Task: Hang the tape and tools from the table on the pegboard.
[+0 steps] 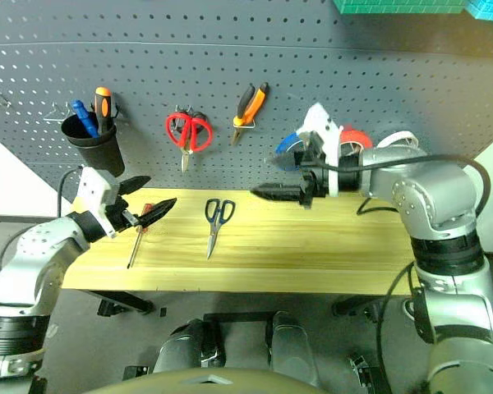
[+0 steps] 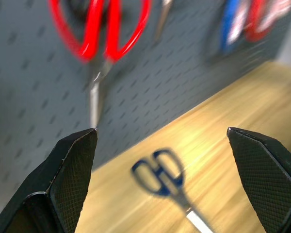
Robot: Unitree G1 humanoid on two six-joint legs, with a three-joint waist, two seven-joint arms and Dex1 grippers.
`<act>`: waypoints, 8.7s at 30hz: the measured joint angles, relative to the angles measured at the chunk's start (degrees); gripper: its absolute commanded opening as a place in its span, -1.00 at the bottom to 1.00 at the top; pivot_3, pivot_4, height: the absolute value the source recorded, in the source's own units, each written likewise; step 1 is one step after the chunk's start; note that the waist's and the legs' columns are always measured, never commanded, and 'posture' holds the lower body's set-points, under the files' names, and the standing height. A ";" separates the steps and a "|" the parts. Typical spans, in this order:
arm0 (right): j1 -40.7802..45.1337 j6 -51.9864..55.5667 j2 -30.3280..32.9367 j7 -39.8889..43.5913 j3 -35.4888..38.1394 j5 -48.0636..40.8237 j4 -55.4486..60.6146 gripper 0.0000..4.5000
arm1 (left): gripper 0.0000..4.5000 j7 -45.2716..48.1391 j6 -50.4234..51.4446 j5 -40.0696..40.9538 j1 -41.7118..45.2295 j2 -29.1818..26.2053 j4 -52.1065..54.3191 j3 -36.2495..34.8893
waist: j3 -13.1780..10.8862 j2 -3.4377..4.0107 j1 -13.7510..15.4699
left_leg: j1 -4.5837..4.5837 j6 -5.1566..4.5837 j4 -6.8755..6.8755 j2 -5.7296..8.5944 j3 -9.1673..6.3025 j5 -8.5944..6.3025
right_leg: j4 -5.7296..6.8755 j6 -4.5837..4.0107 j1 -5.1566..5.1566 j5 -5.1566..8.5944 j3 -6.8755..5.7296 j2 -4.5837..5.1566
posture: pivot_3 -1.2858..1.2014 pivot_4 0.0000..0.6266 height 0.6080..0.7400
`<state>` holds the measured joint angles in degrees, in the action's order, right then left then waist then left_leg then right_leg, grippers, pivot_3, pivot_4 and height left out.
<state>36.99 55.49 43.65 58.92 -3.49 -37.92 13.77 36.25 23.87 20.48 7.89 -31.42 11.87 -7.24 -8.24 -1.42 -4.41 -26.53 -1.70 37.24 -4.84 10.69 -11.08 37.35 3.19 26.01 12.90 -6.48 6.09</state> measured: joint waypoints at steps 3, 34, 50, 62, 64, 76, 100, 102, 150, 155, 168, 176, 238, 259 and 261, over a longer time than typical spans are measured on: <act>-0.56 -2.09 0.23 1.87 -1.24 1.46 -1.72 0.99 | 1.00 -4.11 2.20 -2.76 0.15 2.70 0.00 3.29 | 0.00 0.00 0.53 | 0.00 -0.01 0.02 -0.01 0.00 -0.01 | 0.00 -0.02 -0.01 0.01 0.00 0.01 | -0.02 -0.57 0.84; 2.52 -44.20 -4.60 23.31 -5.00 19.08 -39.41 0.99 | 1.00 -33.48 26.97 -17.84 15.42 27.06 -18.81 13.57 | -1.70 0.49 1.87 | 0.02 -0.58 0.48 0.07 -0.12 -0.25 | -0.05 -0.15 -0.34 0.14 -0.18 0.47 | -0.06 -0.29 0.84; 5.09 -50.10 -7.01 24.65 -4.79 23.27 -45.42 0.99 | 1.00 -40.01 28.56 -20.92 22.08 33.47 -29.80 12.08 | -4.21 0.60 1.79 | 0.03 -0.56 0.67 0.07 -0.20 -0.37 | -0.04 -0.15 -0.47 0.14 -0.26 0.63 | -0.07 -0.09 0.84; -1.40 -44.68 -6.75 21.65 -2.80 22.36 -37.19 0.99 | 1.00 -39.01 26.69 -21.30 26.30 35.13 -32.37 12.91 | -9.44 0.65 1.77 | -0.03 -0.70 0.72 0.08 -0.21 -0.32 | -0.09 -0.13 -0.48 0.14 -0.24 0.74 | -0.12 0.26 0.84; -2.79 -43.18 -6.58 21.07 -2.66 21.81 -35.22 0.99 | 1.00 -39.32 26.51 -21.48 27.13 36.11 -33.27 13.15 | -9.79 0.67 1.70 | 0.00 -0.64 0.72 0.09 -0.21 -0.37 | -0.09 -0.13 -0.51 0.14 -0.24 0.75 | -0.13 0.27 0.84; -3.73 -41.58 -5.66 18.75 -1.65 21.23 -32.02 0.99 | 1.00 -43.64 31.06 -22.52 26.92 38.94 -31.04 12.31 | -10.28 0.63 0.21 | 0.02 -0.61 0.67 0.08 -0.22 -0.40 | -0.15 -0.11 -0.50 0.16 -0.24 0.73 | -0.13 0.23 0.84; -0.16 -47.25 -5.89 17.52 -1.71 23.06 -37.55 1.00 | -0.71 -44.32 32.96 -22.29 25.77 36.29 -26.81 10.34 | -10.38 0.52 -1.40 | 0.02 -0.38 -0.06 0.16 -0.18 -0.28 | -0.38 -0.08 -0.25 0.15 -0.24 0.68 | -0.10 0.02 0.84; 0.40 -47.41 -5.89 17.99 -1.67 23.06 -37.76 1.00 | -0.71 -41.45 36.63 -21.54 23.24 33.90 -21.56 11.12 | -10.36 0.55 -1.43 | 0.00 -0.30 -0.17 0.15 -0.15 -0.23 | -0.37 0.12 -0.17 0.09 -0.23 0.64 | -0.10 -0.02 0.84; 1.39 -27.08 0.06 17.96 8.78 3.88 -15.49 1.00 | -0.71 -4.28 -9.33 -2.96 -11.30 8.87 19.65 -3.08 | -3.90 0.51 0.40 | -0.97 -0.17 -0.01 0.09 -0.07 -0.13 | -1.25 0.19 0.38 -0.66 -0.32 0.25 | -0.05 -0.70 0.84; 1.74 -27.62 -0.18 17.30 8.75 3.95 -15.58 1.00 | -0.71 -5.72 -7.84 -2.97 -4.33 6.79 17.78 -3.09 | -3.08 0.57 0.42 | -0.94 -0.18 0.13 0.09 -0.04 -0.10 | -1.24 0.29 0.30 -0.71 -0.28 0.04 | -0.05 -0.70 0.84; 1.41 -28.94 -0.28 15.95 8.60 4.60 -15.77 1.00 | -0.71 -4.03 -7.10 -4.26 -0.58 5.45 5.87 0.35 | -2.75 0.62 0.46 | -0.87 0.04 0.37 -0.06 -0.04 0.05 | -1.09 0.28 0.24 -0.71 -0.21 -0.17 | -0.08 -0.66 0.84; 0.90 -29.54 -0.17 15.60 8.61 5.14 -15.77 1.00 | -0.71 -4.97 -7.13 -6.21 4.74 6.55 4.73 3.82 | -2.71 0.66 0.34 | -0.88 -0.08 0.59 -0.08 -0.05 0.09 | -0.89 0.28 0.23 -0.71 -0.21 -0.18 | -0.09 -0.67 0.84; 2.92 -24.50 -14.07 11.33 -9.91 13.60 -18.38 1.00 | 0.98 -15.24 15.58 -3.81 -0.10 2.81 -1.21 -5.24 | -2.93 0.67 3.97 | -0.81 -0.44 0.97 -0.14 -0.10 -0.29 | -0.19 0.06 0.40 -0.53 -0.08 0.08 | 0.08 -0.17 0.84; 7.41 -27.05 -11.18 14.54 -9.78 19.14 -28.70 1.00 | 0.98 -22.15 14.55 -10.95 21.70 7.50 -28.18 -1.22 | -11.97 0.74 5.19 | -0.86 -0.81 0.96 0.01 -0.06 -0.04 | -0.02 0.11 0.47 -0.52 -0.06 0.59 | 0.05 0.44 0.84; 7.06 -27.05 -10.41 14.41 -9.34 19.23 -28.63 1.00 | 0.98 -22.97 14.53 -11.37 23.12 8.34 -30.57 -1.14 | -12.66 0.70 5.13 | -0.85 -0.83 0.97 0.05 -0.05 -0.03 | -0.02 0.19 0.46 -0.56 -0.05 0.64 | 0.04 0.48 0.84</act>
<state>44.05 28.44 33.24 73.34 -12.83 -18.69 -14.87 13.27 38.40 9.11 31.01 -23.08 -18.70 -8.38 -20.90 -0.72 0.72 -27.38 -2.53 38.21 -4.79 10.64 -11.12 37.33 3.38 26.47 12.33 -6.53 6.73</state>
